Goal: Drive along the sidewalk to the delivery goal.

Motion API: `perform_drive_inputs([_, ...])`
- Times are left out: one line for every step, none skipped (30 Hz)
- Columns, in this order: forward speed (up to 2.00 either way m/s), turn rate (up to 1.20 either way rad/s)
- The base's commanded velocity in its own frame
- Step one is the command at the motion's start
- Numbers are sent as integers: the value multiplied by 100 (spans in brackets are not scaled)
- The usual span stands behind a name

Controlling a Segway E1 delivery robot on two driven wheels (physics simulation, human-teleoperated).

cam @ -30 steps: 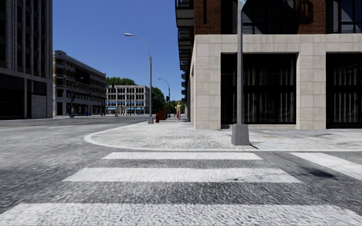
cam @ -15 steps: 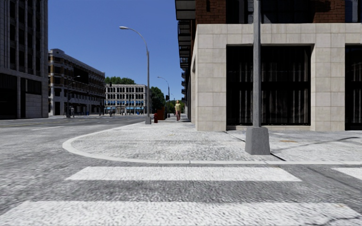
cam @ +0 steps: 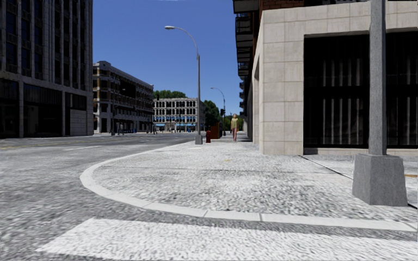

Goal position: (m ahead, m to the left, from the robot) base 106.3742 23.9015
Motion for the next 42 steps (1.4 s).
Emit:
perform_drive_inputs([156, 60])
perform_drive_inputs([156, 61])
perform_drive_inputs([157, 62])
perform_drive_inputs([157, 62])
perform_drive_inputs([157, 62])
perform_drive_inputs([158, 55])
perform_drive_inputs([158, 26])
perform_drive_inputs([158, 26])
perform_drive_inputs([158, 11])
perform_drive_inputs([158, 0])
perform_drive_inputs([159, 0])
perform_drive_inputs([163, 0])
perform_drive_inputs([163, 0])
perform_drive_inputs([169, 0])
perform_drive_inputs([175, 0])
perform_drive_inputs([176, 0])
perform_drive_inputs([176, 0])
perform_drive_inputs([176, 0])
perform_drive_inputs([176, 0])
perform_drive_inputs([176, 0])
perform_drive_inputs([176, 0])
perform_drive_inputs([176, 0])
perform_drive_inputs([176, 0])
perform_drive_inputs([176, 0])
perform_drive_inputs([176, 0])
perform_drive_inputs([176, 0])
perform_drive_inputs([176, 0])
perform_drive_inputs([176, 0])
perform_drive_inputs([177, 0])
perform_drive_inputs([177, 0])
perform_drive_inputs([177, 0])
perform_drive_inputs([177, 0])
perform_drive_inputs([177, 0])
perform_drive_inputs([177, 0])
perform_drive_inputs([177, 0])
perform_drive_inputs([177, 0])
perform_drive_inputs([177, 0])
perform_drive_inputs([177, 0])
perform_drive_inputs([177, 0])
perform_drive_inputs([177, 0])
perform_drive_inputs([177, 1])
perform_drive_inputs([177, 14])
